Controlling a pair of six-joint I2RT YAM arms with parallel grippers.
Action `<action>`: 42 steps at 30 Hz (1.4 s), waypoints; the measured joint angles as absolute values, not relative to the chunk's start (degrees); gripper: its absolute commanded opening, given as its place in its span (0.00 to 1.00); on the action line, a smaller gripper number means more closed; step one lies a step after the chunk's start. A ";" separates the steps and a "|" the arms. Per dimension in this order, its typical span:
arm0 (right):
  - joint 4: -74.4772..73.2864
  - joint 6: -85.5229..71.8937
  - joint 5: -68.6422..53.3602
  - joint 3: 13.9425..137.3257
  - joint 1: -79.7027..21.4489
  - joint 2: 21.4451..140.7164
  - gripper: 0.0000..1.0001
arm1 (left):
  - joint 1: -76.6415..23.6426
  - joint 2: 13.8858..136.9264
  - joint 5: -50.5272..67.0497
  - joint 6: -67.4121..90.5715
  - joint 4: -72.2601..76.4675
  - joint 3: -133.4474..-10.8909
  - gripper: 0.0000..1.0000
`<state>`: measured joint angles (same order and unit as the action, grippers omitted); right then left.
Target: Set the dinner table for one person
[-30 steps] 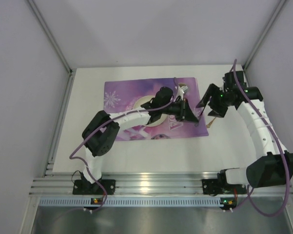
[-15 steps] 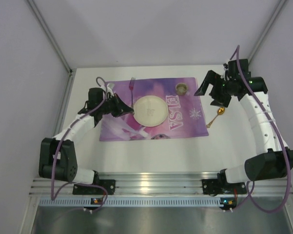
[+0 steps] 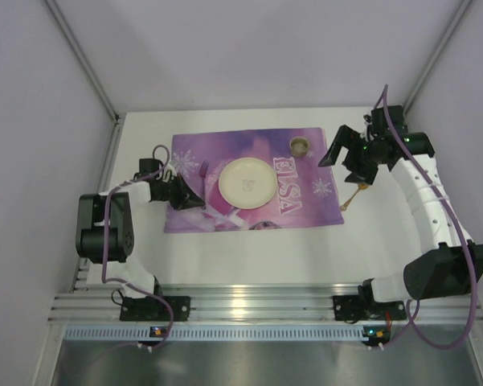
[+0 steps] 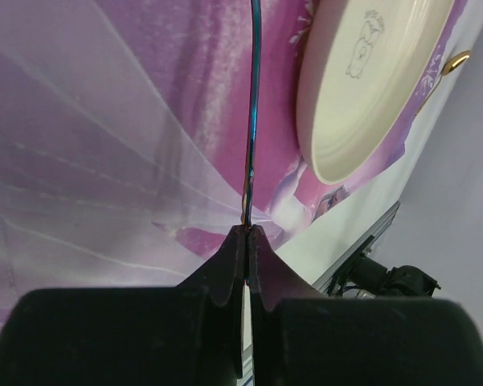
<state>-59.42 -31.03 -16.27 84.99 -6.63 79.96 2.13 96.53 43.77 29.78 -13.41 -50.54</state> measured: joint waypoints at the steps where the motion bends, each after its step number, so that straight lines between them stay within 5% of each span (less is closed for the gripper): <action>1: -59.29 -31.00 -16.21 84.27 -6.59 79.83 1.00 | 2.37 97.65 43.92 29.78 -13.37 -50.61 0.00; 7: -58.81 -29.54 -14.98 78.63 -5.76 78.98 1.00 | 2.94 99.92 44.53 28.82 -13.39 -51.00 0.01; 12: -58.24 -27.66 -12.88 73.58 -4.16 79.22 1.00 | 3.46 100.07 44.10 27.24 -13.82 -51.00 0.30; 21: -57.67 -26.72 -6.74 70.78 3.14 83.05 1.00 | 4.62 100.05 41.08 26.17 -15.55 -50.54 0.53; 26: -56.21 -26.52 -3.07 70.78 5.58 89.41 1.00 | 4.54 97.80 40.07 26.04 -16.60 -50.52 0.76; 27: -55.86 -26.52 -2.55 70.78 5.69 90.87 0.99 | 4.56 96.42 39.22 26.30 -16.78 -50.33 0.98; 42: -51.22 -27.68 4.40 84.97 5.69 114.02 0.67 | 4.62 75.83 36.10 31.94 -17.85 -45.63 0.98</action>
